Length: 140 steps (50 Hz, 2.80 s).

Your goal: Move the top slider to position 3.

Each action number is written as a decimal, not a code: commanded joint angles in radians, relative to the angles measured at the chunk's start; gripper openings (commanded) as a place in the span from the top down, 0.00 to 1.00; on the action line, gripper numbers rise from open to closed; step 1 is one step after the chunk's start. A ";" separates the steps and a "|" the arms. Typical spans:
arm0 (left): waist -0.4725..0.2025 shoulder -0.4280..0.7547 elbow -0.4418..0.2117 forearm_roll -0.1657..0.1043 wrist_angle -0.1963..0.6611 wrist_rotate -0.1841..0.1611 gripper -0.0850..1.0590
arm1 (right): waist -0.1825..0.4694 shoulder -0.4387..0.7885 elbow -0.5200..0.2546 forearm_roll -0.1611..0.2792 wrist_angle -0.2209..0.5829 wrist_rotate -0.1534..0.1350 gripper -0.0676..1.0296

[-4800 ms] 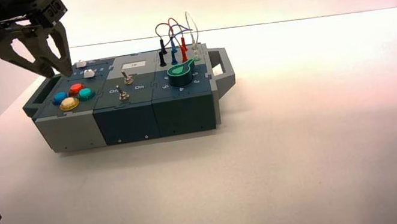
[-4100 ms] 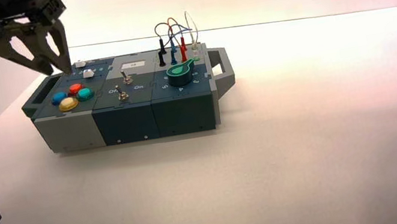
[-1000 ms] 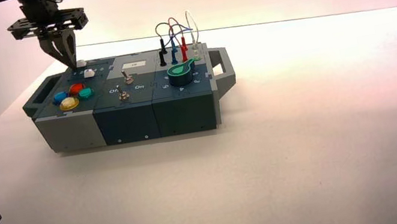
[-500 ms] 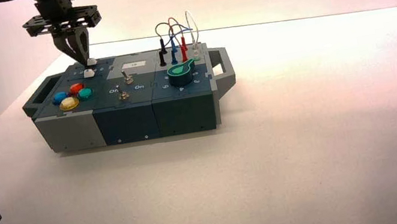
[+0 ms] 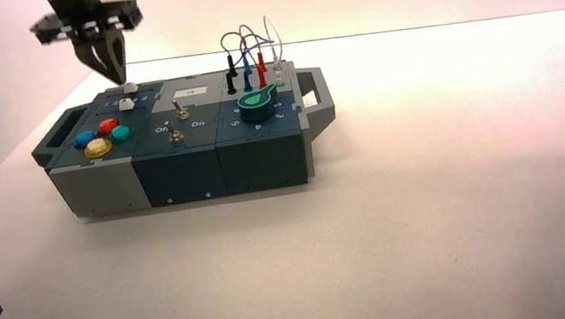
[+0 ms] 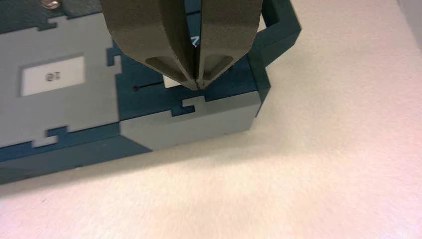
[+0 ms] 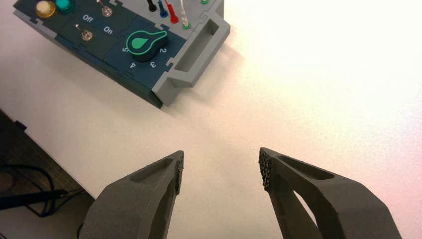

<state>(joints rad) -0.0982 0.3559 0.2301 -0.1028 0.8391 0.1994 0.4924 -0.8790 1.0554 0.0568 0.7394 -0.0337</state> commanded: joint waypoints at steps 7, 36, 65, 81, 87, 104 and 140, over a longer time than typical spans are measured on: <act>-0.018 -0.104 -0.025 -0.003 0.005 -0.003 0.95 | -0.002 0.003 -0.015 0.002 -0.011 0.002 0.23; -0.107 -0.046 -0.026 0.000 0.018 -0.009 0.95 | -0.002 0.003 -0.014 0.002 -0.011 0.002 0.23; -0.075 -0.012 -0.023 0.005 0.017 -0.011 0.95 | -0.002 0.002 -0.015 0.002 -0.011 0.002 0.23; -0.057 -0.005 -0.021 0.006 0.018 -0.011 0.95 | -0.002 0.002 -0.014 0.002 -0.011 0.002 0.23; -0.055 0.000 -0.020 0.006 0.018 -0.011 0.95 | -0.002 0.002 -0.014 0.002 -0.011 0.002 0.23; -0.046 0.002 -0.018 0.006 0.020 -0.012 0.95 | -0.002 0.002 -0.014 0.002 -0.009 0.003 0.23; -0.084 -0.126 -0.029 0.003 0.054 -0.006 0.95 | -0.002 0.002 -0.015 0.002 -0.011 0.002 0.23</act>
<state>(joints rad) -0.1641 0.3191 0.2270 -0.0997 0.8866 0.1902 0.4924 -0.8805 1.0554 0.0568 0.7378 -0.0337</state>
